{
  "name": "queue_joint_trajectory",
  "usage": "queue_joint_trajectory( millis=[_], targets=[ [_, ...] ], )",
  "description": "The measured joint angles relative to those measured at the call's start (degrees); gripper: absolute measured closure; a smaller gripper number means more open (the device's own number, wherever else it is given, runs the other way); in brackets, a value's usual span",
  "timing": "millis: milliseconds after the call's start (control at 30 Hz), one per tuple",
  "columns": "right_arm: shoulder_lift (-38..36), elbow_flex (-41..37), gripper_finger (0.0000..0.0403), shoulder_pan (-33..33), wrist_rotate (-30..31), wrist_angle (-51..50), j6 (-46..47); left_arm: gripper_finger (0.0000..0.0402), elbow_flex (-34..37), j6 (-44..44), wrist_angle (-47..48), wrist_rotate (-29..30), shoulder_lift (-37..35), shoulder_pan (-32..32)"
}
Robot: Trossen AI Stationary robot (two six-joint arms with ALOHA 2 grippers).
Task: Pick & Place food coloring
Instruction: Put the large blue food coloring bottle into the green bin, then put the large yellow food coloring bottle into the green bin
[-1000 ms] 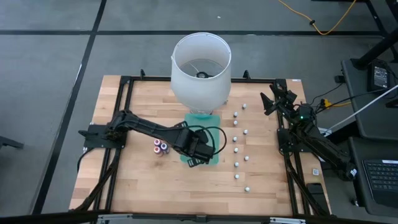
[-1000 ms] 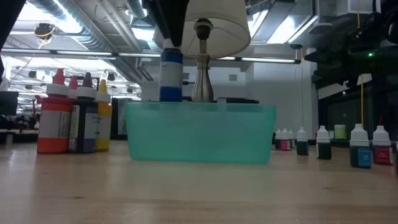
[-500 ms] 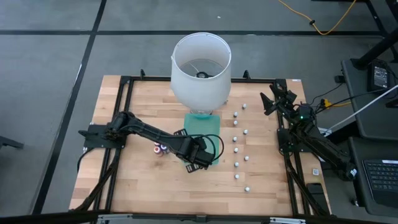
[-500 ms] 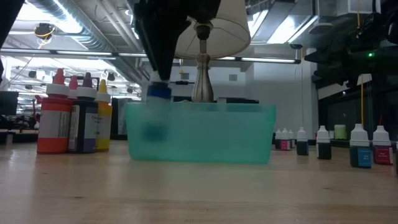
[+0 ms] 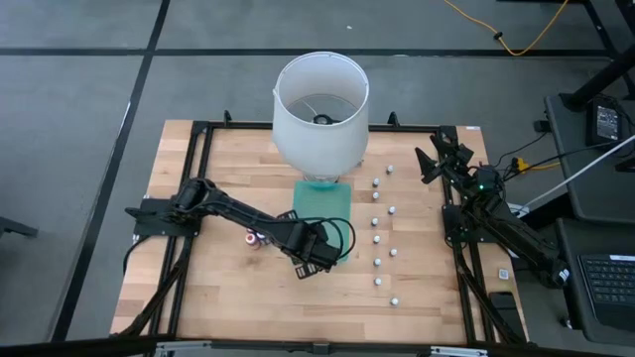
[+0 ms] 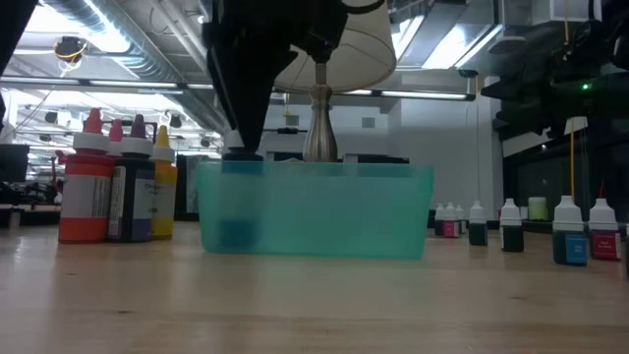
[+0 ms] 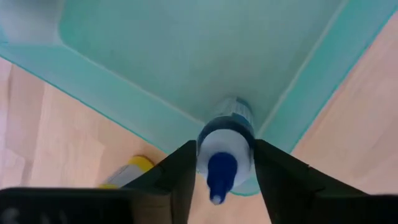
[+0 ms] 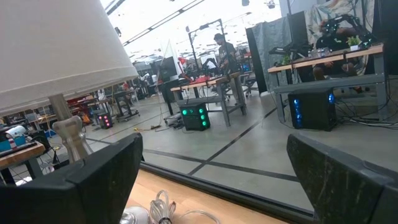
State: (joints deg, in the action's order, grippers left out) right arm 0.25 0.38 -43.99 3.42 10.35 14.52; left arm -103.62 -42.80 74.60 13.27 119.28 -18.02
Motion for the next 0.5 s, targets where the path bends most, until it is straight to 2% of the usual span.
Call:
queue_joint_trajectory(
  millis=[300,500],
  targets=[
    [0.0,0.0,0.0004,0.0,0.0,0.0,0.01,0.0201,-0.06,-0.41,0.11,0.32,-2.12,0.0],
    [0.0,0.0,0.0004,-0.02,0.0,0.02,0.0,0.0156,-0.06,-1.04,-0.18,0.76,-4.02,0.0]
  ],
)
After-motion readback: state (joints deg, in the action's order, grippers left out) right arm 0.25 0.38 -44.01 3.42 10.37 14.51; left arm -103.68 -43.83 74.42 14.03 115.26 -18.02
